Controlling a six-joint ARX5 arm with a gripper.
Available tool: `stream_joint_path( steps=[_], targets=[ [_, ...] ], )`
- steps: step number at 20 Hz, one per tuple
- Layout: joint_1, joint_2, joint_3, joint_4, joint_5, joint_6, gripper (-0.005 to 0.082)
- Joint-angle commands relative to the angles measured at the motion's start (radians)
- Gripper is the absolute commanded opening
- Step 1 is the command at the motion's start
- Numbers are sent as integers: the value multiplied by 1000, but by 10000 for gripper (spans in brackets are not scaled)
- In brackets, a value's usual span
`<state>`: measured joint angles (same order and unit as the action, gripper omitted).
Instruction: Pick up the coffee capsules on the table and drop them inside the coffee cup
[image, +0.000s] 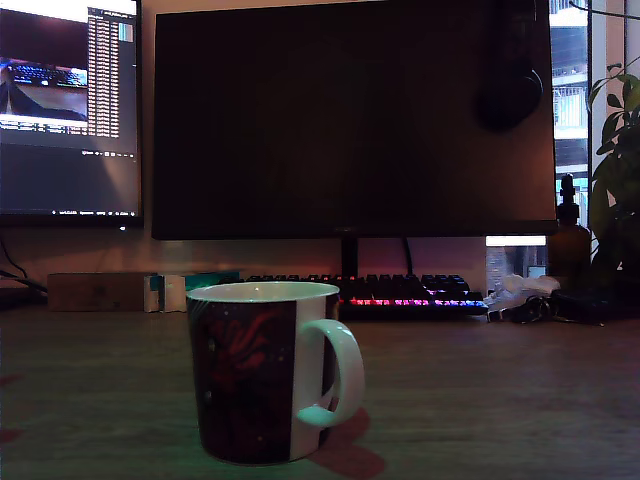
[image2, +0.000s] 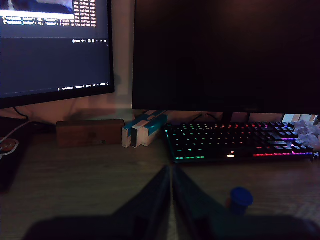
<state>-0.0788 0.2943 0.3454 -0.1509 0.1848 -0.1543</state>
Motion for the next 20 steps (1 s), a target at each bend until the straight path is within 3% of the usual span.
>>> stream_joint_path(
  steps=[1,10,15,20],
  targets=[
    [-2,-7,-17,-58,-10,-3,-22],
    [-2,-6,-17,-58,-10,-3,-22],
    [-2,46,-17,-8,-6,25,-22],
    [-3,184,-20,156,103,58,-22]
  ],
)
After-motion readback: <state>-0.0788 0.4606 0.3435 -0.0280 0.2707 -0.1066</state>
